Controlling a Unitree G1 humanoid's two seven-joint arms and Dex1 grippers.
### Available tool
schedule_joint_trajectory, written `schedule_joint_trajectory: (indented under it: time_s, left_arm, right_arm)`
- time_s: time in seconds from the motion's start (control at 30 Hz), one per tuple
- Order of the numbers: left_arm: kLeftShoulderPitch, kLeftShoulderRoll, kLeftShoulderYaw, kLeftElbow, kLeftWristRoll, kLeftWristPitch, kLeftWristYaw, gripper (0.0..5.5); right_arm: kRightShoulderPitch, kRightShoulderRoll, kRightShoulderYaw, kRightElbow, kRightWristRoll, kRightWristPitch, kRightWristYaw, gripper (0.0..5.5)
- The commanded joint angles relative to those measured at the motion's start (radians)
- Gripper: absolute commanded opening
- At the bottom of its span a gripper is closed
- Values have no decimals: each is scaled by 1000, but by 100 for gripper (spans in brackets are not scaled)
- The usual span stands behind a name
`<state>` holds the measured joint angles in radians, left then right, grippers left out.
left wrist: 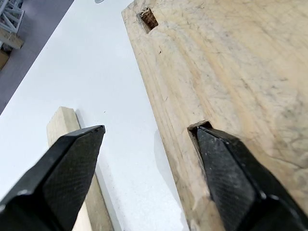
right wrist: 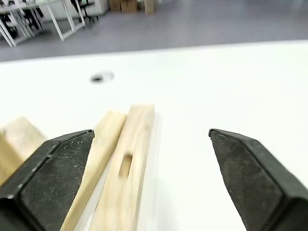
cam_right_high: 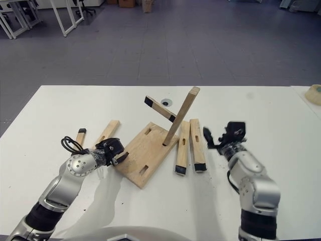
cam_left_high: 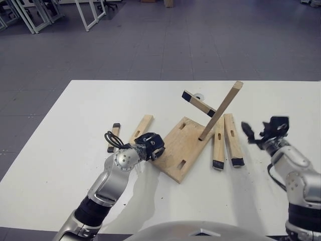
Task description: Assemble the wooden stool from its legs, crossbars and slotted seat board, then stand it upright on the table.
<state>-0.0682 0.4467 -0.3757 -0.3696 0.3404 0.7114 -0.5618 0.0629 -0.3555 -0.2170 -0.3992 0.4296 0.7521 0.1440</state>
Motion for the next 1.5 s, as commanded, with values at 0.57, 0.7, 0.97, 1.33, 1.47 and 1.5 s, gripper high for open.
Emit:
schedule_joint_trajectory:
  time_s: [0.57,0.7,0.97,1.33,1.47,1.5]
  left_arm:
    - [-48,-242,94,-7,-119,342,169,354]
    - [-61,-225,107,-93,-201,435,120,354]
    - [-165,-259,232,-185,-328,506,139,354]
    - [-72,-13,110,-38,-287,212,98,354]
    - [-41,13,86,-19,-300,203,81,354]
    - [-37,25,79,-15,-300,206,74,354]
  right_arm:
    - [142,66,155,-34,-197,124,-129,370]
    - [125,98,115,-1,-182,112,-112,298]
    - [-6,71,24,88,-213,-96,-78,204]
    - [-413,48,-103,43,19,-275,49,204]
    - [-513,47,-84,77,79,-265,99,204]
    - [-521,53,-80,85,89,-261,107,204]
